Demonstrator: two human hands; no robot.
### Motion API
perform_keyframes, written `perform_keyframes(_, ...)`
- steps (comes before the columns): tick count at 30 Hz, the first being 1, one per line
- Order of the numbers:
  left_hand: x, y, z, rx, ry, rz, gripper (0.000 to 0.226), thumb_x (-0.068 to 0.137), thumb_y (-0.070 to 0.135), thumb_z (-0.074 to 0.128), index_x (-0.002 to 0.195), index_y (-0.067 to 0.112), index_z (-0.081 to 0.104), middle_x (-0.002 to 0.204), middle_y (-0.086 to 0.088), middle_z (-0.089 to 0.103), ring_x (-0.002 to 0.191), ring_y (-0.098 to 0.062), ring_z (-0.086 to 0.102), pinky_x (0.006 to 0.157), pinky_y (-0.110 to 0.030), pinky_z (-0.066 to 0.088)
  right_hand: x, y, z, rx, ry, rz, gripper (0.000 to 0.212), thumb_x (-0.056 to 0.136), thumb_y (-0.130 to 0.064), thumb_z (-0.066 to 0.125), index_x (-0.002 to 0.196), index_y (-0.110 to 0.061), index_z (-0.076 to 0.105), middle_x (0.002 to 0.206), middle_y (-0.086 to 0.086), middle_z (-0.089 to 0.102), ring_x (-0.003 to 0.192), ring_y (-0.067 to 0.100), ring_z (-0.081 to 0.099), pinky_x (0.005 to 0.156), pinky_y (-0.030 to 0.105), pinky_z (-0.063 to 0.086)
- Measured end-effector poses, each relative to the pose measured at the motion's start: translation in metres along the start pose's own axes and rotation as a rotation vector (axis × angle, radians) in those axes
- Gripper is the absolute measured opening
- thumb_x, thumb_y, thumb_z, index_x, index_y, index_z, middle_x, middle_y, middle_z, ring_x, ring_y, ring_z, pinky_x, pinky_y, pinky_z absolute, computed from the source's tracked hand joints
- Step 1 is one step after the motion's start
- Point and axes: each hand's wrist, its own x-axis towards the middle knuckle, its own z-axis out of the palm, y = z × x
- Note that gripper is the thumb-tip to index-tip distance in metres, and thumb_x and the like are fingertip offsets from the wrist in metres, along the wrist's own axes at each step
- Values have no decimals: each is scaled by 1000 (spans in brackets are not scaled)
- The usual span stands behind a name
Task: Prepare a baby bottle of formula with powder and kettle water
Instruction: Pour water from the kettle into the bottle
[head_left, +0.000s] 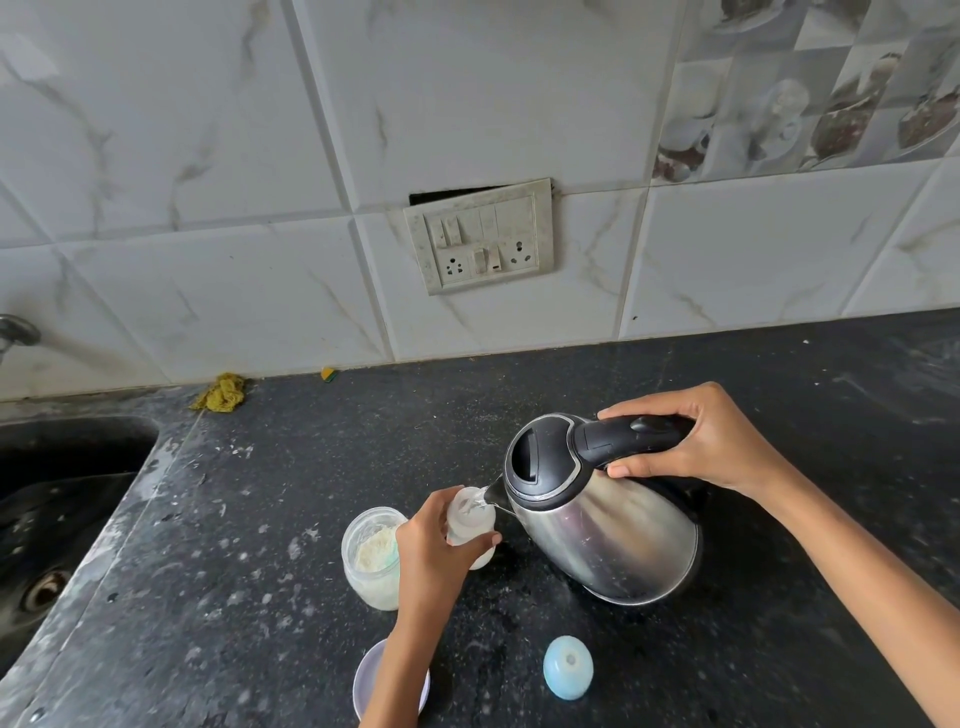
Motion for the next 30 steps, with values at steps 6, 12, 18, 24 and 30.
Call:
perform_keyframes(6,-1,0,0,-7,11,-7,55,56,18,93,103,26,65,95,12,71,91,-8,67,83,-34,57,2,0,1,-15,-6,1,50,54,-23,91,100,-30,74,96,-19,75,94,1,70,83,13,51)
perform_keyframes(12,-1,1,0,-13,16,-7,55,56,17,92,104,23,66,95,11,71,92,-8,68,83,-33,57,3,-1,1,-20,-9,2,50,54,-21,91,101,-29,74,96,-20,75,94,0,70,83,11,51)
perform_keyframes(18,-2,5,1,-32,23,4,54,57,17,92,101,29,64,95,13,71,92,-8,67,83,-32,57,0,1,-1,-14,-5,6,51,53,-23,90,102,-29,74,97,-19,75,94,1,70,83,13,52)
perform_keyframes(24,-4,12,1,-61,22,17,54,58,15,92,96,39,62,93,14,72,90,-6,68,80,-26,56,-4,6,-3,0,24,1,52,51,-23,91,100,-26,75,95,-17,76,93,2,71,82,12,51)
perform_keyframes(30,-5,16,4,-99,6,22,52,58,15,92,99,33,65,94,12,73,91,-5,68,81,-30,57,-16,17,-6,31,96,1,51,52,-23,92,101,-24,76,97,-14,76,96,5,71,85,15,52)
